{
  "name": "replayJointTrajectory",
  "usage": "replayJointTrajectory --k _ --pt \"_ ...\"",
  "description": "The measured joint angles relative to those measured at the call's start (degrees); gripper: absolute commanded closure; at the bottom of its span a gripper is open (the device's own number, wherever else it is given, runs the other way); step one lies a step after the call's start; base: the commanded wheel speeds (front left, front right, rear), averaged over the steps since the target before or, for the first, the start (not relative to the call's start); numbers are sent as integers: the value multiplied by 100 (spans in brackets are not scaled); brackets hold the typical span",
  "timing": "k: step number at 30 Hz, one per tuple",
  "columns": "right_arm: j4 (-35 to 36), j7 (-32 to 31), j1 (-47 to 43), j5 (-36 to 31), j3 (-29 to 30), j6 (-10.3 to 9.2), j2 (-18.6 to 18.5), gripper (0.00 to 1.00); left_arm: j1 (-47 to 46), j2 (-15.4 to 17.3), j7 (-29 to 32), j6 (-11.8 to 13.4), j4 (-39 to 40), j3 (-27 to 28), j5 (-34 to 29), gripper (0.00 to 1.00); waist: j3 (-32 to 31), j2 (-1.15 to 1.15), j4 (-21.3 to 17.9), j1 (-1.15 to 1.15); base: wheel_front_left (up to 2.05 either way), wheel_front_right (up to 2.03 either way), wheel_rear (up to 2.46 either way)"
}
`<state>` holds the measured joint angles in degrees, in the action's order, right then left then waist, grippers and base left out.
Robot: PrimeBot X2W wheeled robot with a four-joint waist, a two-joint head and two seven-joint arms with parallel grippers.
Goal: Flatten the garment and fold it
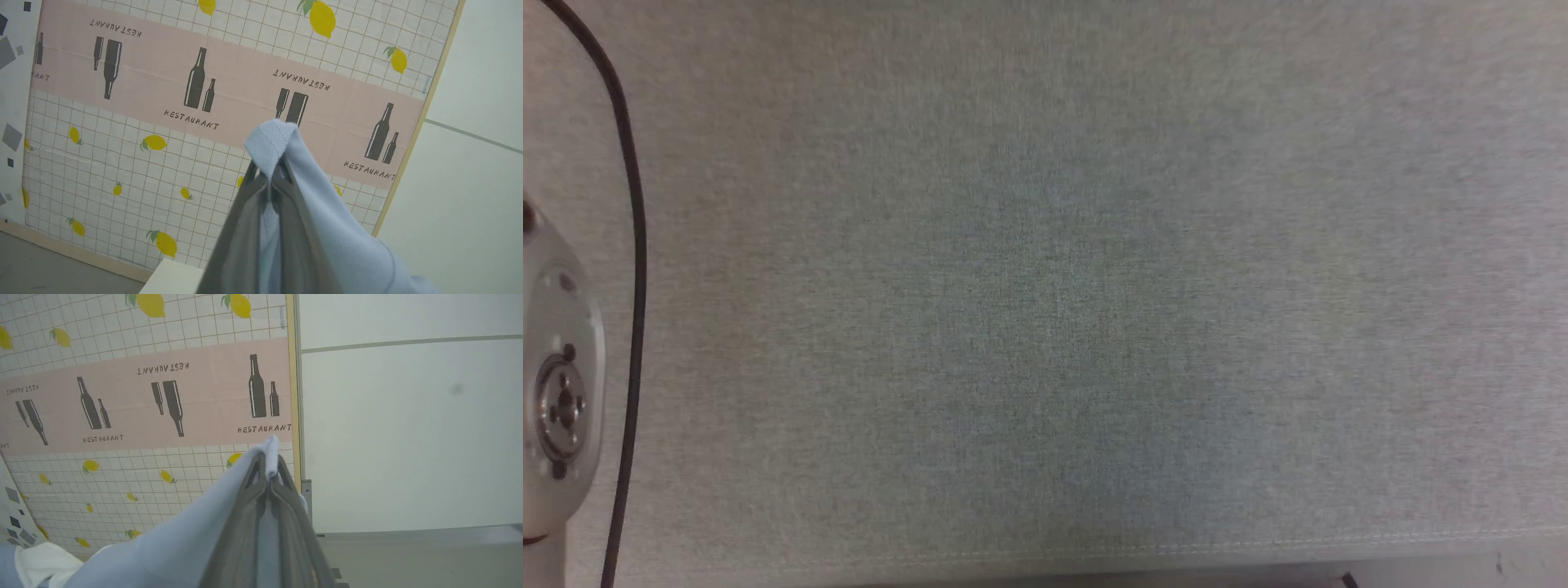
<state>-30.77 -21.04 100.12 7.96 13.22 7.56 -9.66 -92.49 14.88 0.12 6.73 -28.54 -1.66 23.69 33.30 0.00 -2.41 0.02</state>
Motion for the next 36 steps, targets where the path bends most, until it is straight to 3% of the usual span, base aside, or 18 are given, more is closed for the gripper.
replayJointTrajectory --k 6,14,20,24,36 --pt "-129 127 -209 442 -367 0 -177 100 38 -203 -377 -204 -511 68 242 100 418 0 105 0 0 0 0" --pt "-138 403 -1549 1180 -872 0 -422 100 1007 -431 -990 -725 -1240 131 578 100 276 0 308 -1 0 0 0" --pt "292 670 -3299 1833 -1467 -1 -667 100 2337 -801 -1298 -1083 -1600 259 964 100 -301 0 426 -1 0 0 0" --pt "690 805 -4561 2343 -1566 -1 -704 100 3427 -942 -1386 -1213 -1680 137 1023 100 -803 0 501 -2 0 0 0" --pt "1422 797 -8120 2642 -1530 0 -504 100 6506 -1034 -1067 -1307 -1347 -267 1061 100 -2225 0 607 -2 0 0 0"
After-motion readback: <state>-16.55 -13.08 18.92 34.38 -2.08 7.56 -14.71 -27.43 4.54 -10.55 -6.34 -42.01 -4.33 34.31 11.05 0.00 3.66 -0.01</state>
